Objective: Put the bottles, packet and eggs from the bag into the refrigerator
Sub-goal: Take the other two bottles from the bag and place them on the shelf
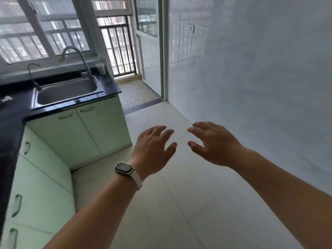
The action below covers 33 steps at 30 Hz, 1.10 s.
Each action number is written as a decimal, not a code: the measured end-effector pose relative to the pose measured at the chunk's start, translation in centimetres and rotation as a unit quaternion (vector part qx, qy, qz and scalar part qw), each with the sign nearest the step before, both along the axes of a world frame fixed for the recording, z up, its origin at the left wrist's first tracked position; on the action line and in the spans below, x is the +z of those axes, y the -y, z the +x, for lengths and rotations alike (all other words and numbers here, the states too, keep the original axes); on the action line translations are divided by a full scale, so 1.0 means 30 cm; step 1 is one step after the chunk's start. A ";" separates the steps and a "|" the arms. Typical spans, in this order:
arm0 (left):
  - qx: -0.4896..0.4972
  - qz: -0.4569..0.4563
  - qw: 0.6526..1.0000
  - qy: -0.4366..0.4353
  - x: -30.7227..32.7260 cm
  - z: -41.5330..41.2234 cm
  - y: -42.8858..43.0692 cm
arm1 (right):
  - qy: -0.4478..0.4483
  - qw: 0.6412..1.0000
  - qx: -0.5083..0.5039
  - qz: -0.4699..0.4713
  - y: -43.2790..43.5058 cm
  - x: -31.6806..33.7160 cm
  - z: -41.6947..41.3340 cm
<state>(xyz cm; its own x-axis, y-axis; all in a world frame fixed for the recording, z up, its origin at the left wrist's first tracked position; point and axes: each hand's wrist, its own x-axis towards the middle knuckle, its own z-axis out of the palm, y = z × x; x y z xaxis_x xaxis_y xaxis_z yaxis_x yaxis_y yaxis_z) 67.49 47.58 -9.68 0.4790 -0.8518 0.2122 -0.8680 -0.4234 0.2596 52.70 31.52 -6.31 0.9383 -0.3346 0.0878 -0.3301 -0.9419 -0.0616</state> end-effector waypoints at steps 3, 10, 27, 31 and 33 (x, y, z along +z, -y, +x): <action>0.058 -0.011 0.998 0.002 0.004 0.082 -0.116 | -0.001 0.998 0.069 -0.014 -0.062 -0.002 0.152; 0.196 0.014 0.980 0.019 0.018 0.242 -0.384 | 0.004 0.978 0.208 -0.023 -0.209 -0.016 0.477; 0.367 0.041 0.925 0.094 0.069 0.648 -0.331 | 0.021 0.912 0.409 -0.008 -0.093 0.044 1.169; 0.399 0.044 0.910 0.106 0.069 0.714 -0.301 | 0.022 0.897 0.442 -0.002 -0.054 0.032 1.311; 0.414 0.061 0.901 0.112 0.062 0.727 -0.317 | 0.020 0.885 0.465 0.001 -0.071 0.020 1.375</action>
<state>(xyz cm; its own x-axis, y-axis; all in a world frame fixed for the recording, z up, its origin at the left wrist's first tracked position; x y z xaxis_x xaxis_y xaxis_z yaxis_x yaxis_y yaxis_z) 89.31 57.08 -7.81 0.9182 -0.2444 0.3116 -0.2653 -0.9638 0.0256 93.95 33.65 -5.72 0.8046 0.5802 0.1269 0.5898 -0.8055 -0.0570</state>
